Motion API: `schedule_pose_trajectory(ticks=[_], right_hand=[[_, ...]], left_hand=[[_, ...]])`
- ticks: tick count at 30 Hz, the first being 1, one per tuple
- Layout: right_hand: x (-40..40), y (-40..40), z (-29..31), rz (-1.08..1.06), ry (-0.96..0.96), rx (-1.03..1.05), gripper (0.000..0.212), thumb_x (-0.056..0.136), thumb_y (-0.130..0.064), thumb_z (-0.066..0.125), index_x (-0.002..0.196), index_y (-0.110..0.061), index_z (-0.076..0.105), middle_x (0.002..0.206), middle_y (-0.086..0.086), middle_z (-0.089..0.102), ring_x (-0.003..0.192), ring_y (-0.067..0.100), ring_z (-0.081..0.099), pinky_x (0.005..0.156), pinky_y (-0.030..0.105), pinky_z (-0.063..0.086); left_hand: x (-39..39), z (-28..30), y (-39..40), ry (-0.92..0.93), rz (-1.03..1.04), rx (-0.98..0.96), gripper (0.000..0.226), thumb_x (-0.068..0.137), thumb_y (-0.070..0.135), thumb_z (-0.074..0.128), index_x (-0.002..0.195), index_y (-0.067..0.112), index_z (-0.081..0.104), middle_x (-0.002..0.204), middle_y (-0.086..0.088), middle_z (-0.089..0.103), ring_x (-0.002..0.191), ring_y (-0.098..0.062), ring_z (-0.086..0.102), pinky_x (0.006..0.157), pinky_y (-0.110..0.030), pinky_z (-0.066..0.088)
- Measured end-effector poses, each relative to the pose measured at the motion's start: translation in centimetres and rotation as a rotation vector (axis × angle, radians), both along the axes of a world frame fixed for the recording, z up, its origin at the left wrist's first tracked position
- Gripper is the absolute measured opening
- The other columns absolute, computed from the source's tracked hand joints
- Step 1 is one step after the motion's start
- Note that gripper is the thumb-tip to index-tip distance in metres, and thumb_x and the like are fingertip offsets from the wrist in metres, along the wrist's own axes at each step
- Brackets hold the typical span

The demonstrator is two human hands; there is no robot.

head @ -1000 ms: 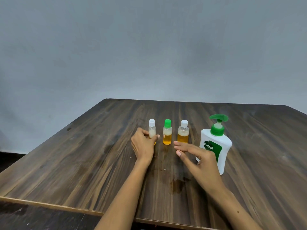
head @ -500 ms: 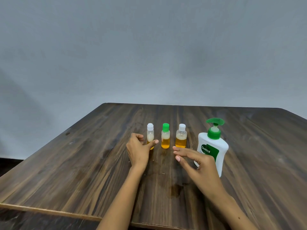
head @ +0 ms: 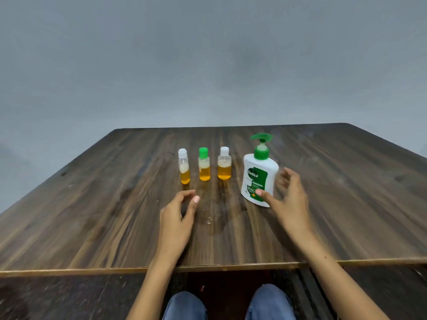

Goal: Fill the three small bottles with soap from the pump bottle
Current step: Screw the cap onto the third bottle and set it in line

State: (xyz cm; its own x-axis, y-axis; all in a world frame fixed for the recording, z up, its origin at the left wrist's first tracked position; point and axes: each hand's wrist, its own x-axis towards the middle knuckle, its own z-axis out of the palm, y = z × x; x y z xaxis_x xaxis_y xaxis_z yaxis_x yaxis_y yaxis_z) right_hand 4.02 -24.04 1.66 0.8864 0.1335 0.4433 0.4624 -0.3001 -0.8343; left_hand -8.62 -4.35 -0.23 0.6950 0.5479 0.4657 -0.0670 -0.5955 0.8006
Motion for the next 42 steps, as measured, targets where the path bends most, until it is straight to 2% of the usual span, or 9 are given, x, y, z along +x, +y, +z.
schedule_pose_trajectory(ticks=[2, 6, 9, 14, 18, 23, 29, 35, 42], right_hand=[[1.3, 0.3, 0.4, 0.101, 0.059, 0.005, 0.067, 0.070, -0.015, 0.086, 0.127, -0.010, 0.052, 0.118, -0.001, 0.060, 0.105, 0.010, 0.057, 0.089, 0.021, 0.045], [3.7, 0.1, 1.0, 0.163, 0.009, -0.072, 0.049, 0.069, -0.013, 0.086, 0.112, -0.014, 0.065, 0.097, -0.006, 0.068, 0.091, 0.012, 0.063, 0.072, 0.016, 0.047], [5.6, 0.0, 1.1, 0.232, 0.044, -0.085, 0.046, 0.071, -0.012, 0.085, 0.112, -0.016, 0.065, 0.096, -0.007, 0.068, 0.090, 0.010, 0.063, 0.068, 0.009, 0.045], [9.6, 0.3, 1.4, 0.305, 0.060, -0.073, 0.044, 0.072, -0.007, 0.083, 0.111, -0.013, 0.064, 0.098, -0.003, 0.069, 0.091, 0.008, 0.064, 0.079, 0.014, 0.052], [12.3, 0.7, 1.6, 0.338, 0.073, -0.059, 0.044, 0.074, -0.001, 0.080, 0.114, -0.005, 0.062, 0.099, 0.002, 0.068, 0.092, 0.009, 0.064, 0.076, 0.008, 0.051], [14.4, 1.5, 1.1, 0.359, 0.073, -0.059, 0.044, 0.074, 0.000, 0.079, 0.115, 0.000, 0.062, 0.104, 0.008, 0.070, 0.088, 0.002, 0.067, 0.076, 0.012, 0.052], [15.1, 1.8, 1.1, 0.402, 0.081, -0.046, 0.041, 0.074, 0.000, 0.078, 0.112, -0.004, 0.063, 0.106, 0.008, 0.070, 0.094, 0.011, 0.067, 0.088, 0.024, 0.055], [15.2, 1.7, 1.3, 0.406, 0.074, -0.086, 0.038, 0.074, -0.003, 0.080, 0.110, -0.003, 0.066, 0.107, 0.009, 0.071, 0.100, 0.020, 0.068, 0.091, 0.033, 0.053], [15.5, 1.2, 1.3, 0.395, 0.075, -0.112, 0.041, 0.075, -0.007, 0.080, 0.113, -0.002, 0.065, 0.110, 0.008, 0.071, 0.103, 0.021, 0.067, 0.096, 0.040, 0.052]], left_hand=[[0.1, -0.2, 0.0, 0.015, -0.002, 0.032, 0.025, 0.095, 0.025, 0.059, 0.116, 0.017, 0.066, 0.106, 0.014, 0.067, 0.094, 0.021, 0.053, 0.078, 0.003, 0.038], [0.2, -0.5, 0.0, 0.026, -0.006, 0.035, 0.024, 0.095, 0.020, 0.059, 0.117, 0.015, 0.066, 0.107, 0.012, 0.067, 0.092, 0.024, 0.053, 0.076, 0.004, 0.037], [0.3, -0.8, 0.2, 0.021, 0.000, 0.024, 0.021, 0.094, 0.016, 0.060, 0.114, 0.017, 0.066, 0.102, 0.019, 0.065, 0.093, 0.029, 0.050, 0.076, 0.005, 0.036], [0.3, -0.8, 0.3, 0.030, -0.004, 0.017, 0.021, 0.095, 0.016, 0.059, 0.114, 0.021, 0.065, 0.100, 0.031, 0.058, 0.094, 0.031, 0.049, 0.078, 0.005, 0.036], [0.2, -0.8, 0.4, 0.041, 0.017, -0.004, 0.021, 0.095, 0.020, 0.058, 0.115, 0.025, 0.064, 0.100, 0.033, 0.056, 0.093, 0.024, 0.052, 0.078, 0.002, 0.039], [0.1, -1.0, 0.5, 0.049, 0.043, -0.015, 0.021, 0.095, 0.021, 0.059, 0.114, 0.027, 0.063, 0.102, 0.030, 0.056, 0.098, 0.016, 0.051, 0.078, -0.003, 0.038], [0.1, -0.9, 0.5, 0.068, 0.046, -0.007, 0.021, 0.095, 0.021, 0.058, 0.115, 0.029, 0.062, 0.100, 0.036, 0.051, 0.092, 0.024, 0.047, 0.074, 0.000, 0.038], [0.2, -1.1, 0.6, 0.063, 0.061, 0.003, 0.023, 0.095, 0.022, 0.058, 0.117, 0.024, 0.065, 0.100, 0.035, 0.053, 0.091, 0.024, 0.047, 0.076, -0.003, 0.037], [0.1, -1.1, 0.6, 0.066, 0.058, -0.009, 0.024, 0.095, 0.022, 0.058, 0.118, 0.024, 0.064, 0.101, 0.034, 0.054, 0.091, 0.029, 0.047, 0.074, 0.001, 0.038]])
